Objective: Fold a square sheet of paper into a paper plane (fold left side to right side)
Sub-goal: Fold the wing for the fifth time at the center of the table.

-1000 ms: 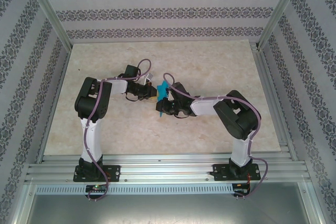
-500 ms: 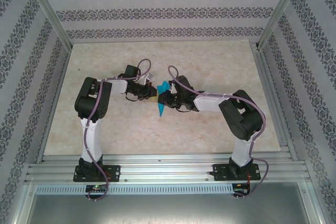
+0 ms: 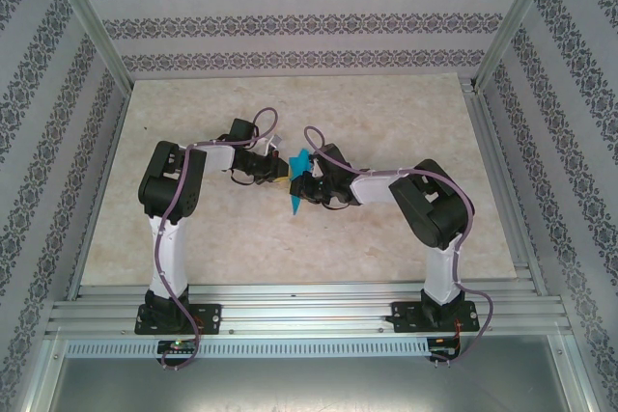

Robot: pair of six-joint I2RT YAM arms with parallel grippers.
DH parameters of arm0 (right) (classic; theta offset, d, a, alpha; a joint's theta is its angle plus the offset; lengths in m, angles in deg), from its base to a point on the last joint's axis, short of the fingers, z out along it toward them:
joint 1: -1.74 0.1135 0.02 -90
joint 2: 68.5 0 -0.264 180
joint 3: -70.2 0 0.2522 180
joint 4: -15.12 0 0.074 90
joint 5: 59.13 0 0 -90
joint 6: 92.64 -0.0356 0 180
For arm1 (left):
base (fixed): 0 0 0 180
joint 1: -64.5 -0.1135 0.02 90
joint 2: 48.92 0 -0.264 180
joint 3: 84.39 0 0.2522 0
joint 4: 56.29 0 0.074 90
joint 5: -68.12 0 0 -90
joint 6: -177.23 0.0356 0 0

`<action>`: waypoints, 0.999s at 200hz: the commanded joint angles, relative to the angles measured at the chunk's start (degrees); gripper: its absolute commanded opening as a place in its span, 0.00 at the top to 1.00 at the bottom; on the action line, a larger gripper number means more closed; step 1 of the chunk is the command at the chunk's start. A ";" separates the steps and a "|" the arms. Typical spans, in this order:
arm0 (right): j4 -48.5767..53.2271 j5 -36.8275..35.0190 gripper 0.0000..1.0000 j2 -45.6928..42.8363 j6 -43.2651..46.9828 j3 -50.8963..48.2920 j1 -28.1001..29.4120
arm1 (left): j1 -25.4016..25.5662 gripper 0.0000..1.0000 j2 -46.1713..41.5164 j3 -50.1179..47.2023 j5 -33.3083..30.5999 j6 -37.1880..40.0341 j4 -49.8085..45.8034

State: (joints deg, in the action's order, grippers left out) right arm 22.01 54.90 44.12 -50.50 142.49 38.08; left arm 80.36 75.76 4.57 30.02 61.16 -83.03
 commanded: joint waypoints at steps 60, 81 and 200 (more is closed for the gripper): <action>0.33 -3.29 0.76 2.45 -3.29 -1.01 -0.04 | -2.34 0.69 -4.88 -5.85 -10.08 0.96 6.53; 0.47 -3.34 0.76 2.35 -3.65 -1.20 -0.01 | -4.78 0.68 -11.47 -11.07 -10.68 1.29 6.80; -0.49 -3.45 0.77 2.77 -6.36 -1.90 0.19 | 10.42 0.85 -38.65 -42.08 -17.88 -18.97 28.18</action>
State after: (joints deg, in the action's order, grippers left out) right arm 20.72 53.61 44.51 -55.72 142.07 38.08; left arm 86.52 40.20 -36.78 16.25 48.77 -63.60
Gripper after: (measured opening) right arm 0.233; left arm 0.155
